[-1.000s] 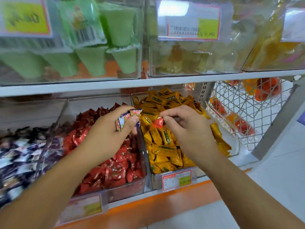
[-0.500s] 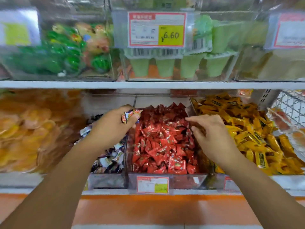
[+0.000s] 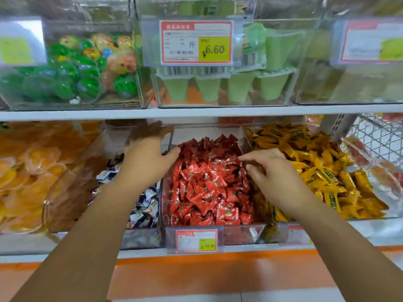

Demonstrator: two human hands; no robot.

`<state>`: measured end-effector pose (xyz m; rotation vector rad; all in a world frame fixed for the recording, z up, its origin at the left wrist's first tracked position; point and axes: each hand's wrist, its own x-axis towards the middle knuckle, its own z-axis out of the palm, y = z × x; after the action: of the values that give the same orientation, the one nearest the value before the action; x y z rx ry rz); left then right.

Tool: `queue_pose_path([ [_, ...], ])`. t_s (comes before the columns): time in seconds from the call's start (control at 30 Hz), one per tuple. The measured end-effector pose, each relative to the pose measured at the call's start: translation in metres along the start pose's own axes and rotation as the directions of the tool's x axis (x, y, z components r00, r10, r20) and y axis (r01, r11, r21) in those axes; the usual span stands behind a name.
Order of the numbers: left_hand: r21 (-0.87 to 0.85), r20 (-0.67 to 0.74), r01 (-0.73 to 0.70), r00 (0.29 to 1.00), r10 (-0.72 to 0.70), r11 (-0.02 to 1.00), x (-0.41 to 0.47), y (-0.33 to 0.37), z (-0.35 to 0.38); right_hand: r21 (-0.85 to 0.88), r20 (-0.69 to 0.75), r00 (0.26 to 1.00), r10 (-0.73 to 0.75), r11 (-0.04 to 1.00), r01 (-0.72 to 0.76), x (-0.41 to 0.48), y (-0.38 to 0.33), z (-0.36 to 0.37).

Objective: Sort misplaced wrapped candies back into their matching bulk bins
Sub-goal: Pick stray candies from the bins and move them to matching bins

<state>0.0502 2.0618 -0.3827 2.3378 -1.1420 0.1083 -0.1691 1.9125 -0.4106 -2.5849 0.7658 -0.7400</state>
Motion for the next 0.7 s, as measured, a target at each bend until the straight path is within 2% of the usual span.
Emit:
queue_pose_path([
  [0.07, -0.035, -0.074, -0.150, 0.986, 0.147, 0.988, 0.001, 0.028, 0.007, 0.017, -0.020, 1.000, -0.014, 1.000, 0.014, -0.005, 0.002, -0.010],
  [0.17, -0.124, -0.047, -0.347, 0.938, 0.344, 0.930, -0.007, 0.075, 0.029, 0.007, -0.046, 0.999, 0.013, 1.000, -0.013, -0.015, 0.015, -0.030],
  [0.27, -0.200, 0.047, -0.501, 0.853, 0.519, 0.842, -0.021, 0.116, 0.057, -0.052, -0.090, 0.993, 0.078, 0.995, -0.083, -0.024, 0.042, -0.054],
  [0.37, -0.170, 0.231, -0.627, 0.724, 0.650, 0.760, -0.032, 0.145, 0.079, -0.095, -0.098, 0.963, 0.249, 0.961, -0.259, -0.033, 0.077, -0.084],
  [0.43, -0.106, 0.323, -0.672, 0.674, 0.664, 0.733, -0.032, 0.154, 0.091, -0.075, -0.105, 0.927, 0.360, 0.927, -0.368, -0.039, 0.098, -0.100],
  [0.5, -0.088, 0.356, -0.654, 0.684, 0.637, 0.751, -0.029, 0.156, 0.099, -0.048, -0.130, 0.921, 0.368, 0.925, -0.377, -0.042, 0.111, -0.107],
  [0.6, -0.088, 0.328, -0.630, 0.713, 0.620, 0.771, -0.018, 0.153, 0.105, -0.031, -0.076, 0.956, 0.282, 0.958, -0.285, -0.036, 0.115, -0.099],
  [0.7, -0.051, 0.361, -0.641, 0.703, 0.613, 0.766, -0.015, 0.152, 0.107, -0.057, 0.020, 0.982, 0.188, 0.981, -0.187, -0.020, 0.117, -0.076],
])
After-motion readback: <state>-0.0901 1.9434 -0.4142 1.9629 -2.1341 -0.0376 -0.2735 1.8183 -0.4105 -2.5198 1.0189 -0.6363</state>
